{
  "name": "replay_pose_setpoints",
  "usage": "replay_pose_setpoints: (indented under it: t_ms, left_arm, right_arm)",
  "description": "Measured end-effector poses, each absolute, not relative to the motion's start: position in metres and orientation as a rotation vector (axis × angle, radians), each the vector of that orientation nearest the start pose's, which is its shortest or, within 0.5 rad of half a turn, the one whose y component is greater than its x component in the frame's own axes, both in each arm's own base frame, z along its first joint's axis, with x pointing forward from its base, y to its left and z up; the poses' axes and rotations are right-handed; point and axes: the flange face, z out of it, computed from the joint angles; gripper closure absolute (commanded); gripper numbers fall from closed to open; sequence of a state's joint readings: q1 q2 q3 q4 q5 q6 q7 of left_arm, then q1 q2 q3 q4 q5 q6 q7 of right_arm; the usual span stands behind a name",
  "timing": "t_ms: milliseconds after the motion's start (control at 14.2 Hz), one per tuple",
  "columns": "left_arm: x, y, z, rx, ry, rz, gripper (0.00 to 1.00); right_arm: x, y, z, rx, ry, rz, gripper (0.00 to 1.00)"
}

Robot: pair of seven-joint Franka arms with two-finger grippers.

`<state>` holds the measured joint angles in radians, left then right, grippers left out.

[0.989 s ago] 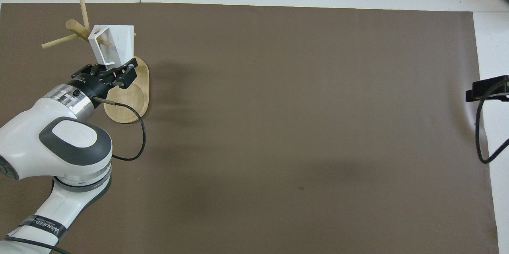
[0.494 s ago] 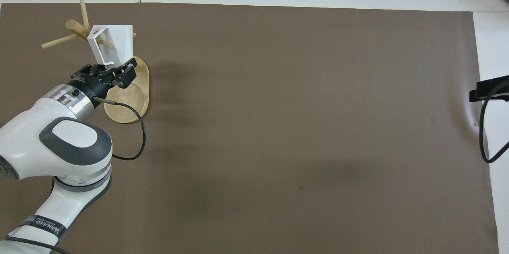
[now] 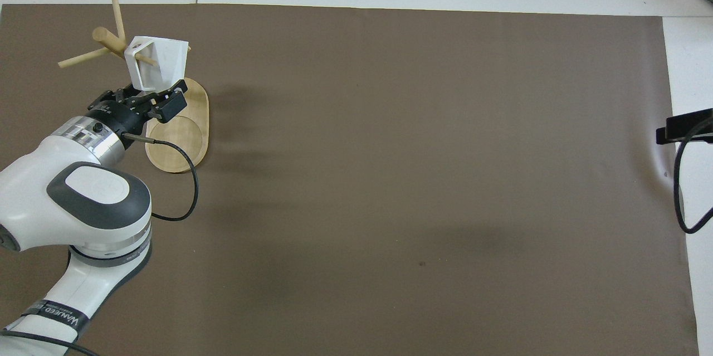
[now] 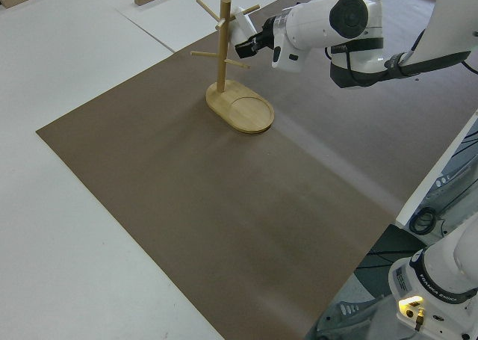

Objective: Hang cup on rack

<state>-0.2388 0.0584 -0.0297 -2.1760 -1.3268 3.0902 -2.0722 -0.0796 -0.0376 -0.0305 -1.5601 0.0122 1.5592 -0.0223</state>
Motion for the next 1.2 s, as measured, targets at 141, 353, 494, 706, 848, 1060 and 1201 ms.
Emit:
replay_pose_setpoints:
  t_ms: [141,353,494,706,848,1060,1201]
  left_arm:
    - [0.556,-0.068,0.420,0.049,2.265,-0.331,0.00]
    - [0.556,-0.063,0.423,0.068,2.256,-0.311,0.00]
    - [0.556,-0.060,0.423,0.069,2.254,-0.305,0.00]
    - [0.556,-0.057,0.425,0.072,2.250,-0.297,0.00]
    - [0.556,-0.051,0.429,0.071,2.243,-0.289,0.00]
    - [0.557,-0.037,0.431,0.101,2.237,-0.261,0.00]
    - [0.559,-0.034,0.430,0.180,2.239,-0.263,0.00]
  right_arm:
    - [0.539,-0.059,0.649,-3.127,0.137,-0.058,0.00]
    - [0.539,-0.059,0.649,-3.127,0.137,-0.058,0.00]
    - [0.539,-0.059,0.649,-3.127,0.137,-0.058,0.00]
    - [0.539,-0.059,0.649,-3.127,0.137,-0.058,0.00]
    - [0.539,-0.059,0.649,-3.127,0.137,-0.058,0.00]
    - [0.539,-0.059,0.649,-3.127,0.137,-0.058,0.00]
    - [0.539,-0.059,0.649,-3.127,0.137,-0.058,0.00]
